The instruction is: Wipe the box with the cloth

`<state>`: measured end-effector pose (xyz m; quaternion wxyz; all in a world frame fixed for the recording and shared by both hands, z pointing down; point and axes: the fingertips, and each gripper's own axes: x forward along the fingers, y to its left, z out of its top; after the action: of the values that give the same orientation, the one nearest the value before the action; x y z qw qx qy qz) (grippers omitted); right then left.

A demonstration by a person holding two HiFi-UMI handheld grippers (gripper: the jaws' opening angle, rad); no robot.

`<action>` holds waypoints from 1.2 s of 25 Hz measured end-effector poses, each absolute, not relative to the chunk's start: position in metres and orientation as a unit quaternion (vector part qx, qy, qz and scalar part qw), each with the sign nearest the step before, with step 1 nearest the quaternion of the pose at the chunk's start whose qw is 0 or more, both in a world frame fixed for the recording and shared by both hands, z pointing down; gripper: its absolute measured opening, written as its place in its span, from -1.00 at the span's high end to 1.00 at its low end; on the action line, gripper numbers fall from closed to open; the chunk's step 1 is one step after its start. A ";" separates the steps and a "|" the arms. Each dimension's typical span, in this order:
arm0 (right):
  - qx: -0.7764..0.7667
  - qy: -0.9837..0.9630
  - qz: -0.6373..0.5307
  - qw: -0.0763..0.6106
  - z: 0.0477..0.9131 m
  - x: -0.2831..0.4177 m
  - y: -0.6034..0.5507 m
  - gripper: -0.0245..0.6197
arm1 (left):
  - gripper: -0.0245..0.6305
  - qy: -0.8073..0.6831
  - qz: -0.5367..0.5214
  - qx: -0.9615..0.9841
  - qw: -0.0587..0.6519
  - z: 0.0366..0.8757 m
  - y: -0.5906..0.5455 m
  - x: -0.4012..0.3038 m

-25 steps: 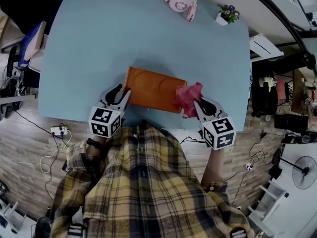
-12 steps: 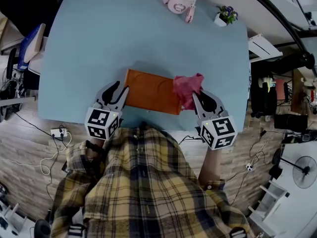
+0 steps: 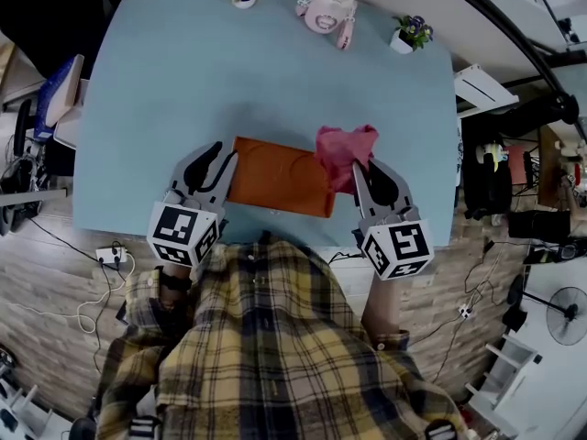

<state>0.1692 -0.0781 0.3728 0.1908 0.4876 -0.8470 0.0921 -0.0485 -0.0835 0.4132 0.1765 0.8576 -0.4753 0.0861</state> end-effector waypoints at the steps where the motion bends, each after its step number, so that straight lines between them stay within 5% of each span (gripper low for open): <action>1: 0.489 -0.848 0.091 0.184 0.370 0.167 -0.079 0.80 | 0.63 -0.474 0.089 0.859 0.173 0.409 -0.084 -0.048; 19: 0.509 -0.848 0.068 0.133 0.352 0.157 -0.076 0.80 | 0.94 -0.480 0.072 0.866 0.123 0.357 -0.092 -0.051; 30: 0.532 -0.834 0.072 0.129 0.353 0.169 -0.074 0.80 | 0.96 -0.479 0.082 0.865 0.127 0.365 -0.090 -0.053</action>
<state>0.1686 -0.0736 0.3527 0.1287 0.5319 -0.8338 0.0722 -0.0531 -0.0904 0.3653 0.1273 0.8648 -0.4787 0.0821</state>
